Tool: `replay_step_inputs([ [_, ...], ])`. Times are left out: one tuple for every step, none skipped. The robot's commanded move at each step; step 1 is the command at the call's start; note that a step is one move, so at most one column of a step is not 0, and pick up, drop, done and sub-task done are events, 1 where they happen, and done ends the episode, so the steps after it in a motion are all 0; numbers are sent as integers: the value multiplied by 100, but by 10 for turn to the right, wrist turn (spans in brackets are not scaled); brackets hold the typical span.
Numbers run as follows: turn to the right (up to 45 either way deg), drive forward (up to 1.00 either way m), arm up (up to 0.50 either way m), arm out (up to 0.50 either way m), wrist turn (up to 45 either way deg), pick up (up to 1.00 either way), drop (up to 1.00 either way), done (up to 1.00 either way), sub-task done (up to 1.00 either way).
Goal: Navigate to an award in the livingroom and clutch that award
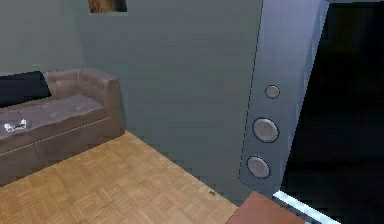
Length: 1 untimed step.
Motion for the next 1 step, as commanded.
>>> replay_step_inputs([
  [0,0,0,0,0,0,0,100,0],
])
